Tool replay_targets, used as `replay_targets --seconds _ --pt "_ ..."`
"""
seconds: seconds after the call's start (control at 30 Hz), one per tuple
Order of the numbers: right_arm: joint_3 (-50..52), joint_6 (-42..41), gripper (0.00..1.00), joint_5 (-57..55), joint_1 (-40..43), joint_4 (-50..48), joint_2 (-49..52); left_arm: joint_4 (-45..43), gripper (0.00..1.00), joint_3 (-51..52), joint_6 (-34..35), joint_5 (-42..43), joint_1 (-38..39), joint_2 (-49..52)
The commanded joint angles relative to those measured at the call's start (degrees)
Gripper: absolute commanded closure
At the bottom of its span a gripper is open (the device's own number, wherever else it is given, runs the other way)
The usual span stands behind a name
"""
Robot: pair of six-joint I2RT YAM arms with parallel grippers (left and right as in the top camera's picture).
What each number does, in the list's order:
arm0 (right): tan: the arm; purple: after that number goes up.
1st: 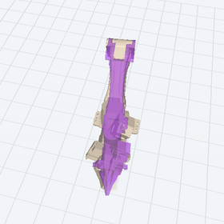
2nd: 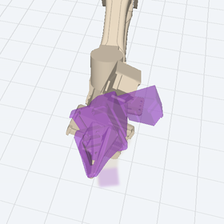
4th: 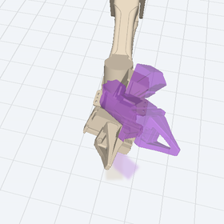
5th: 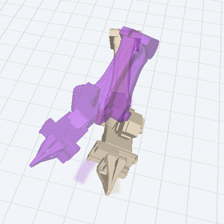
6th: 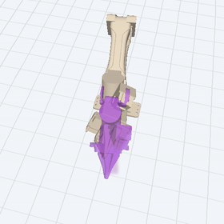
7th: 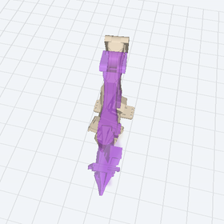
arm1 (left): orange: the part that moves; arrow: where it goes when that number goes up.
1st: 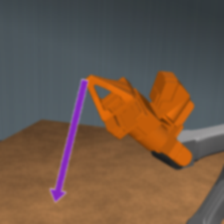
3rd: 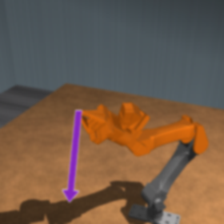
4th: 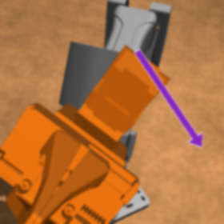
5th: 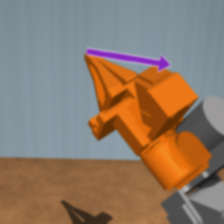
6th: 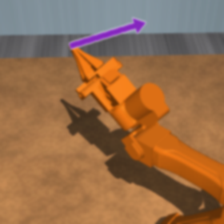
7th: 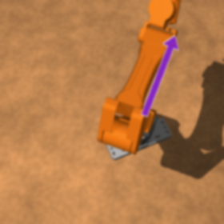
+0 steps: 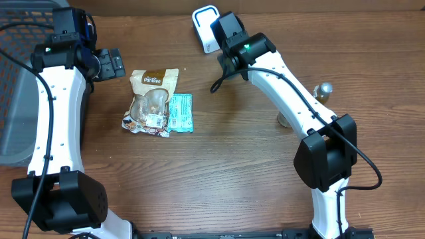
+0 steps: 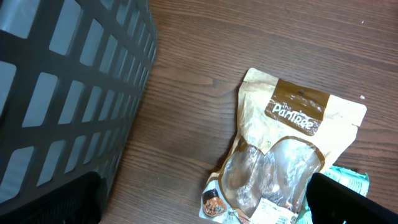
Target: Scan the item barcode
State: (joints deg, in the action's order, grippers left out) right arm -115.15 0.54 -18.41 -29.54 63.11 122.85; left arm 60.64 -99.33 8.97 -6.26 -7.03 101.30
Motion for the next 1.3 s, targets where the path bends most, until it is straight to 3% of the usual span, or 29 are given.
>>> replay_targets --seconds 0.0,0.2,0.6,0.93,1.27 --pt "-0.31 -12.39 0.96 14.01 0.81 5.09 -0.46 0.00 0.00 -0.85 -0.20 -0.74 -0.46 -0.13" --pt "-0.28 -18.86 0.96 16.00 1.09 12.94 1.22 0.00 0.00 -0.85 -0.20 -0.74 -0.46 -0.13" --pt "-0.28 -24.79 0.96 16.02 1.07 18.32 1.36 0.00 0.00 -0.85 -0.20 -0.74 -0.46 -0.13" --pt "1.18 -26.53 0.96 16.00 1.07 19.28 1.38 0.00 0.00 -0.85 -0.20 -0.74 -0.46 -0.13" --pt "10.05 -26.51 0.96 15.96 1.20 12.20 1.38 0.00 0.00 -0.85 -0.20 -0.74 -0.46 -0.13"
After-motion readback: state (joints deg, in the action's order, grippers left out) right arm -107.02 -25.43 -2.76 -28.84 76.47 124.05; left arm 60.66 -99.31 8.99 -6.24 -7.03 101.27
